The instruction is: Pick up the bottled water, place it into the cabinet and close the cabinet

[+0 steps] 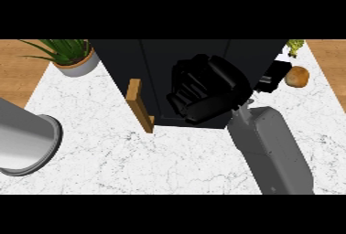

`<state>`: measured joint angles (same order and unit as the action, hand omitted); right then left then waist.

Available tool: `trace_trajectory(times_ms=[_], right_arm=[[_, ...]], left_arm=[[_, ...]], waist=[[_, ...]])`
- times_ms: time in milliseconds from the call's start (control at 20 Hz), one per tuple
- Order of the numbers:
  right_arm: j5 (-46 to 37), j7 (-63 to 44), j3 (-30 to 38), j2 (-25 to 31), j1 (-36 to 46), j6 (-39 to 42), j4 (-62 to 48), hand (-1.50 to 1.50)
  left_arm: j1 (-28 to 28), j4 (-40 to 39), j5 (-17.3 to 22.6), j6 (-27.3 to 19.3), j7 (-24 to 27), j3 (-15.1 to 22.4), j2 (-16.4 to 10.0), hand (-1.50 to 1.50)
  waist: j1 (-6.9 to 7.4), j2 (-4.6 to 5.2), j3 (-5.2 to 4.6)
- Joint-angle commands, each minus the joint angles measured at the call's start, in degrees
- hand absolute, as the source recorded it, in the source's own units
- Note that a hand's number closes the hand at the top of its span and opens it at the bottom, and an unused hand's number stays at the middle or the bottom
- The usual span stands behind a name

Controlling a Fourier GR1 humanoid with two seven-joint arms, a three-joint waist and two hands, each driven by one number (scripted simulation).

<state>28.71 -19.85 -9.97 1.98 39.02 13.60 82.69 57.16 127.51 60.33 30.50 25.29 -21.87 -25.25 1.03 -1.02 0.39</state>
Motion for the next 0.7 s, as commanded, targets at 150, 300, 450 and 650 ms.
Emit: trace_trajectory(times_ms=[150,300,450,650], right_arm=[[-1.42,2.44,4.78,0.05,9.64,1.16,-13.31,1.5],[-0.3,4.82,2.91,-1.89,9.59,0.09,-14.97,1.5],[3.48,1.17,2.66,-1.88,13.51,0.13,-14.37,1.5],[3.37,2.2,1.82,-1.84,12.08,-0.22,-13.97,1.5]], left_arm=[[2.67,2.96,1.13,2.16,-2.69,-0.42,2.17,-1.5],[-0.38,0.7,3.85,1.75,-4.01,-2.85,-1.19,-1.5],[-1.11,-0.32,2.62,2.86,-4.15,-1.56,-0.14,-1.5],[0.2,1.69,0.9,2.3,-5.27,0.03,2.23,-1.5]], waist=[[1.74,1.37,-0.36],[1.77,1.6,-0.37],[2.29,1.53,-0.43],[2.35,1.46,-0.4]])
